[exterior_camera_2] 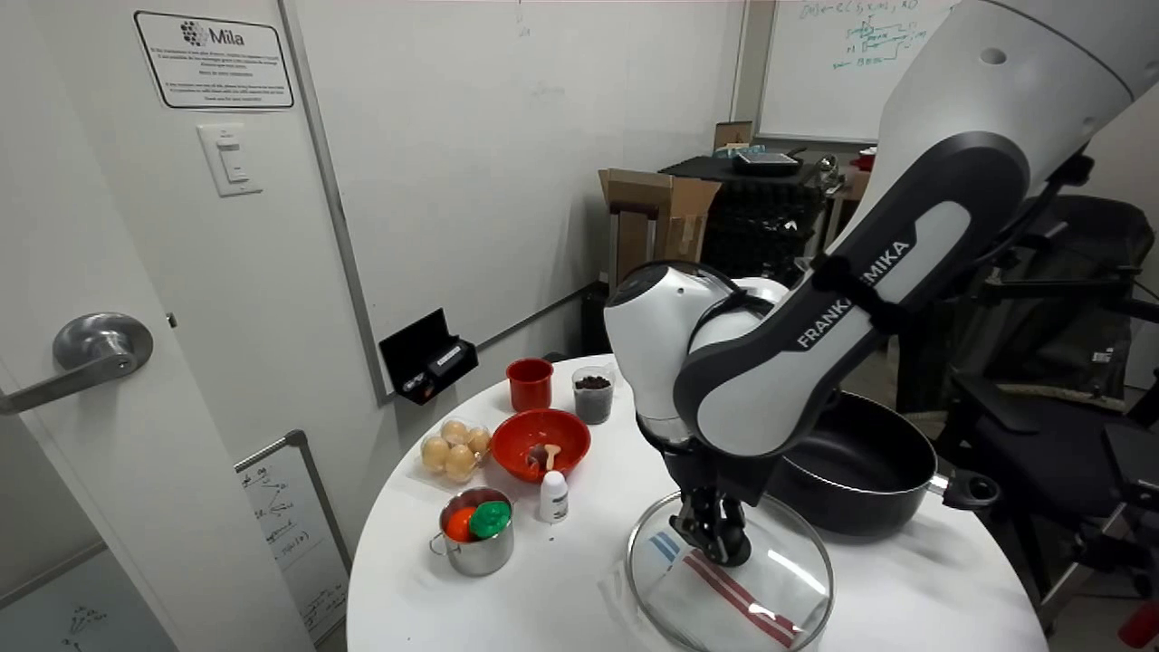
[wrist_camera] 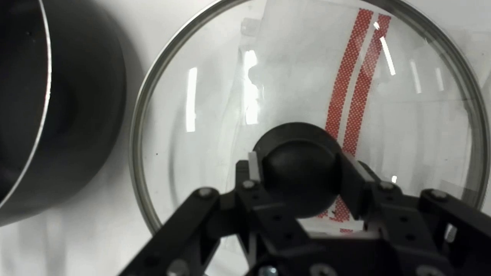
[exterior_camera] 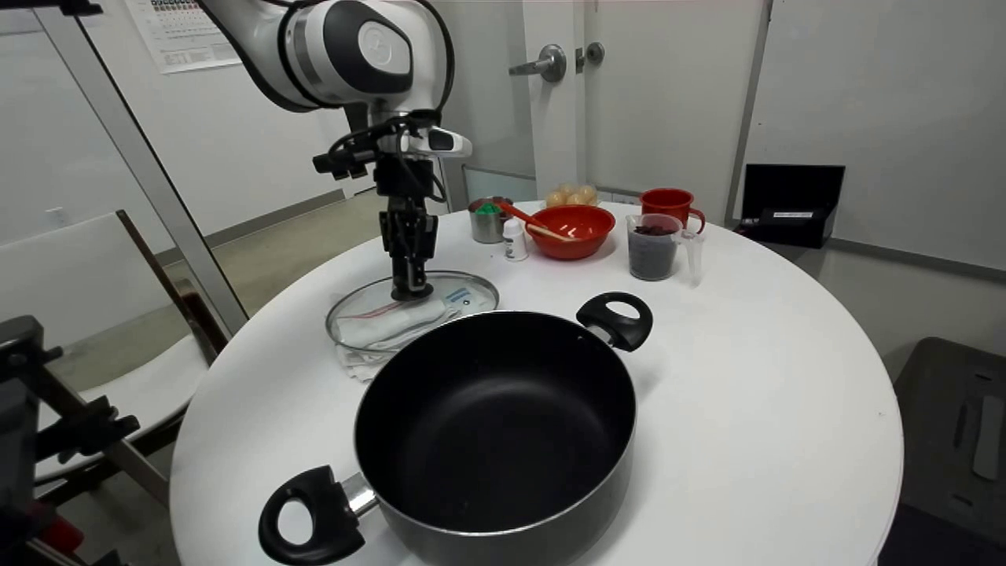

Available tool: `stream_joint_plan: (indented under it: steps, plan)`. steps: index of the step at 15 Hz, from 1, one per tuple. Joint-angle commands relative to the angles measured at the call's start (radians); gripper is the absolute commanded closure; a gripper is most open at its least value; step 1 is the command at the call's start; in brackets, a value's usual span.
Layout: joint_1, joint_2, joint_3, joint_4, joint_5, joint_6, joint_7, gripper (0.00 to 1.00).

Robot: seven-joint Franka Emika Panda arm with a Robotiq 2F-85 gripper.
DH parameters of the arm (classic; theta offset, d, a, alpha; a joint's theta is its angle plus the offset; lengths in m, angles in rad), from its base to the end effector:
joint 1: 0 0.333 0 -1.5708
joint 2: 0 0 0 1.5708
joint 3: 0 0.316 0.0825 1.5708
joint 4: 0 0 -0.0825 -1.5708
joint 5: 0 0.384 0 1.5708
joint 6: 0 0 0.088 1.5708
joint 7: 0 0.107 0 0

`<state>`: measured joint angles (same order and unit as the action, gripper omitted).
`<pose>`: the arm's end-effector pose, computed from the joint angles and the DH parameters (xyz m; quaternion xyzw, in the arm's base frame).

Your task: Remove the lid from the pot and place it on the table

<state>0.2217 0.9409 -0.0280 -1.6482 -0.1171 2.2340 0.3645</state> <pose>0.6103 0.1166 0.0384 0.9823 -0.0367 -0.1555 0.0978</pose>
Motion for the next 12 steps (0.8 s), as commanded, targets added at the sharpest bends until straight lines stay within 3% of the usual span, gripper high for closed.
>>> stream_joint_plan:
  steps: [1,2,3,4,7,9,12]
  plan:
    - [-0.007,0.024,0.0,0.035,0.011,-0.02,-0.038,0.75]
    - [-0.008,0.024,0.0,0.035,0.011,-0.02,-0.042,0.51]
    - [-0.008,0.024,0.0,0.034,0.011,-0.02,-0.046,0.42]
    - [-0.009,0.023,0.001,0.034,0.012,-0.02,-0.048,0.26]
    - [-0.012,0.025,0.001,0.033,0.013,-0.021,-0.048,0.07]
    - [-0.014,0.02,0.003,0.028,0.014,-0.02,-0.051,0.0]
    - [-0.012,-0.02,0.008,-0.014,0.009,-0.015,-0.065,0.0]
